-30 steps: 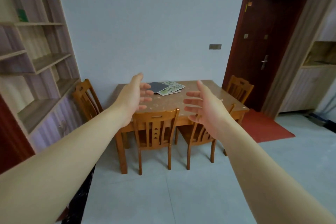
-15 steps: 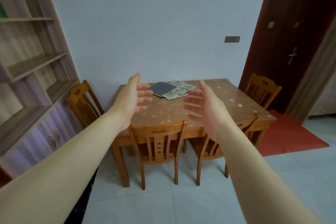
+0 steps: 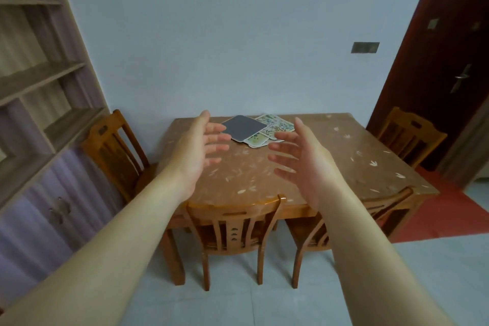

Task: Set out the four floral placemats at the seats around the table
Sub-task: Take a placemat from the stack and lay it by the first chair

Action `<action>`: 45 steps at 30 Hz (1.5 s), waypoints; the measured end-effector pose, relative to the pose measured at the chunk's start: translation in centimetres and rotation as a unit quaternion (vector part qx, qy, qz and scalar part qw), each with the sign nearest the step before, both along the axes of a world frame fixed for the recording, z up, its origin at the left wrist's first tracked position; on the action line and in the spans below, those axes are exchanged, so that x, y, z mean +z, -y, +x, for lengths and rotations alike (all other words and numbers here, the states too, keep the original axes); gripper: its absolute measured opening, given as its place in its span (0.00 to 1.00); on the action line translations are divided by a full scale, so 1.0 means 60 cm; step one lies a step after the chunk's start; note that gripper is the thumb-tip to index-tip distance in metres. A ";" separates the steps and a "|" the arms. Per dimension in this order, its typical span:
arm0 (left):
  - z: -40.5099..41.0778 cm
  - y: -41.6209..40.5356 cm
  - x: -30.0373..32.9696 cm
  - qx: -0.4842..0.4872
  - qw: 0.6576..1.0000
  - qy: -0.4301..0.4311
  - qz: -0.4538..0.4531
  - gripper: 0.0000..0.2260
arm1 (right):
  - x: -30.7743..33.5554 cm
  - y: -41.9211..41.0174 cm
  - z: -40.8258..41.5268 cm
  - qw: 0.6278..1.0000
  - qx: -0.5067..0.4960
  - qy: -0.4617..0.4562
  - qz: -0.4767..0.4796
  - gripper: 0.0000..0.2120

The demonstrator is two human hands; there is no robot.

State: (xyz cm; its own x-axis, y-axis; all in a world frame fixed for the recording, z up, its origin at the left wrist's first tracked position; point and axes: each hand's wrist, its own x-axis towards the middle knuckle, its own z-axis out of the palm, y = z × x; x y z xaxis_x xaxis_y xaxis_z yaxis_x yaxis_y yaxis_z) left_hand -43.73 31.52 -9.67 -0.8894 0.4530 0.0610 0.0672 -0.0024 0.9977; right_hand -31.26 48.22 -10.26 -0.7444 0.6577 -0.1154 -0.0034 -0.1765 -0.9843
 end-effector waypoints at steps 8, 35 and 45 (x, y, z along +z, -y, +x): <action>-0.197 -0.089 -0.044 -0.046 0.998 0.042 0.030 0.24 | -0.011 -0.067 -0.161 0.999 -0.043 0.027 0.003 0.23; -0.520 -0.482 -0.120 0.003 0.997 0.081 -0.011 0.21 | -0.110 -0.493 -0.510 0.998 -0.032 0.024 -0.052 0.22; -0.599 -0.565 -0.112 0.119 0.989 0.067 -0.053 0.22 | -0.124 -0.600 -0.659 0.993 0.065 0.004 -0.099 0.21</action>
